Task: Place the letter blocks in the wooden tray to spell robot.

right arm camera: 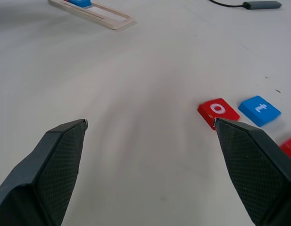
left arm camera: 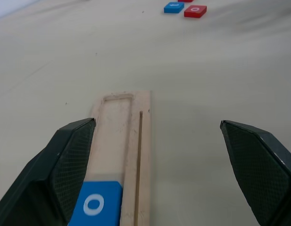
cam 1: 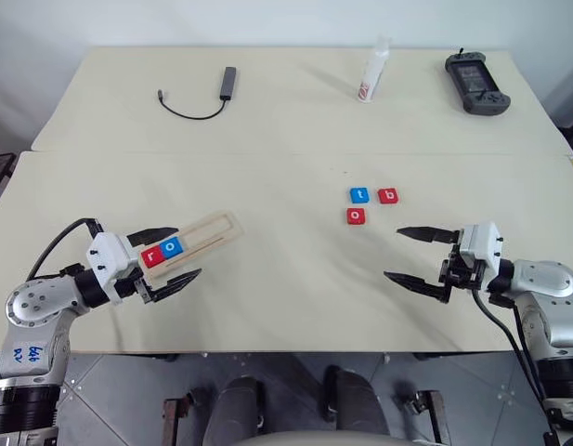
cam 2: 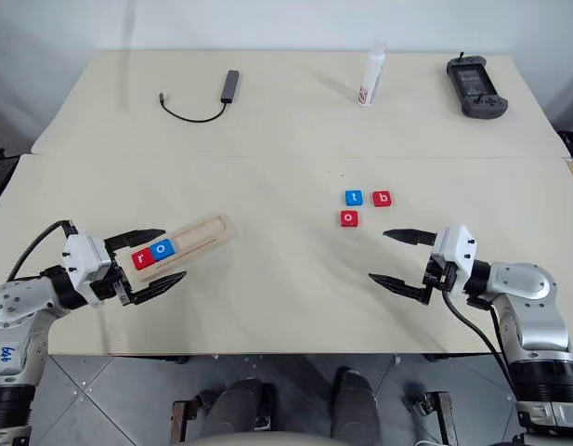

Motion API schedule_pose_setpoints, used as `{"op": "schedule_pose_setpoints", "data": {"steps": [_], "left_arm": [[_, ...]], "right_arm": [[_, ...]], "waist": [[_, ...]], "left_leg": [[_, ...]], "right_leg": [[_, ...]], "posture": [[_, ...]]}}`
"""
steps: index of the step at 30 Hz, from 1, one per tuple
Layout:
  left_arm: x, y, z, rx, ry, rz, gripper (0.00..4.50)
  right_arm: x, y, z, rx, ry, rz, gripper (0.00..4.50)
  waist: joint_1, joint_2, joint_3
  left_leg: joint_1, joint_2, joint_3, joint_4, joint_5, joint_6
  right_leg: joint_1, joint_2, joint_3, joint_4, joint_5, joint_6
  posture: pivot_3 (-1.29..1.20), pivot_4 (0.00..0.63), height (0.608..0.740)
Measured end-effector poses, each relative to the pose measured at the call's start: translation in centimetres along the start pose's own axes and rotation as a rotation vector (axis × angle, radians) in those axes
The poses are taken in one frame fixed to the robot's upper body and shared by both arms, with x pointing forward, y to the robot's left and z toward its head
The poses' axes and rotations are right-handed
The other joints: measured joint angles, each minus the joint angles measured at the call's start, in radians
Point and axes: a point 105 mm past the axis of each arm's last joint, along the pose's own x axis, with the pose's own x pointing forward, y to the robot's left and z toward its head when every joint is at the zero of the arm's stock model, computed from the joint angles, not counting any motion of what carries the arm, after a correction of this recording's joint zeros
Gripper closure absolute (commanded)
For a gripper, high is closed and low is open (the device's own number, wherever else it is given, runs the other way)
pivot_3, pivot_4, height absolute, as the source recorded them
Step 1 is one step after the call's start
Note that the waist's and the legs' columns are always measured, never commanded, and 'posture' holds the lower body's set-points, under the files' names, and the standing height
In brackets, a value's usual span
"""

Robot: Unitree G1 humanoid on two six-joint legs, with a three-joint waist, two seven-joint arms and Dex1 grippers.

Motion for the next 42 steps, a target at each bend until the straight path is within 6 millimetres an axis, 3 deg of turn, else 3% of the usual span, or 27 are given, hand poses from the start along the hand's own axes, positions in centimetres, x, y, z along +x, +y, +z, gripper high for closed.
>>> {"op": "schedule_pose_setpoints", "data": {"steps": [7, 11, 15, 18, 20, 25, 33, 42], "left_arm": [[-0.7, -0.3, -0.6, -0.062, 0.008, 0.041, 0.00], [-3.6, 0.2, -1.8, -0.146, 0.030, 0.171, 0.00], [-8.1, 0.3, -4.7, -0.224, 0.094, 0.372, 0.00], [-10.5, -0.5, -6.6, -0.265, 0.159, 0.439, 0.00], [-10.9, -0.9, -7.1, -0.277, 0.178, 0.442, 0.00], [-10.4, -0.6, -6.6, -0.273, 0.144, 0.421, 0.00], [-6.0, 1.5, -4.1, -0.169, 0.094, 0.210, 0.00], [-3.7, 3.7, -5.6, -0.152, 0.159, 0.049, 0.00]], "right_arm": [[0.5, 0.4, 0.2, 0.027, -0.048, 0.018, 0.03], [3.0, 0.9, 2.5, 0.029, -0.155, 0.087, 0.03], [6.4, 2.7, 5.2, -0.018, -0.249, 0.224, 0.03], [7.6, 3.7, 5.7, -0.021, -0.274, 0.281, 0.03], [7.9, 3.8, 5.9, -0.026, -0.278, 0.297, 0.03], [8.1, 4.2, 6.2, -0.040, -0.281, 0.318, 0.03], [7.4, 3.8, 5.8, -0.041, -0.242, 0.304, 0.03], [6.8, 3.7, 6.0, -0.050, -0.226, 0.273, 0.03]], "waist": [[-0.003, 0.000, 0.000], [-0.007, 0.000, 0.000], [-0.005, 0.000, 0.000], [0.008, -0.001, 0.000], [0.018, -0.001, 0.000], [0.023, -0.001, 0.000], [0.018, -0.002, -0.001], [-0.003, -0.002, -0.001]], "left_leg": [[0.000, 0.000, 0.000, 0.000, 0.000, 0.000], [0.001, 0.002, 0.001, 0.000, 0.000, 0.000], [0.001, 0.002, 0.001, 0.000, -0.001, -0.001], [-0.001, 0.001, -0.001, 0.001, -0.001, 0.000], [-0.001, 0.000, -0.001, 0.001, -0.001, 0.000], [-0.001, 0.001, -0.001, 0.001, -0.001, 0.000], [0.000, 0.000, 0.000, 0.001, -0.001, 0.000], [0.000, 0.001, 0.002, -0.001, -0.001, -0.001]], "right_leg": [[0.000, 0.000, 0.000, 0.000, 0.000, 0.000], [0.000, 0.001, 0.001, 0.000, 0.000, 0.000], [0.000, 0.001, 0.001, 0.000, 0.000, 0.000], [0.000, 0.001, 0.000, 0.000, 0.000, 0.000], [0.000, 0.000, 0.000, 0.000, 0.000, 0.000], [0.000, 0.000, 0.000, 0.000, 0.000, 0.000], [-0.001, 0.001, 0.000, 0.000, 0.000, 0.000], [-0.002, 0.001, 0.000, 0.000, 0.000, 0.000]], "posture": [[0.00, 0.150, 0.740], [0.00, 0.150, 0.740], [0.00, 0.150, 0.740], [0.00, 0.150, 0.740], [0.00, 0.150, 0.740], [0.00, 0.150, 0.740], [0.00, 0.150, 0.740], [0.00, 0.150, 0.740]]}}
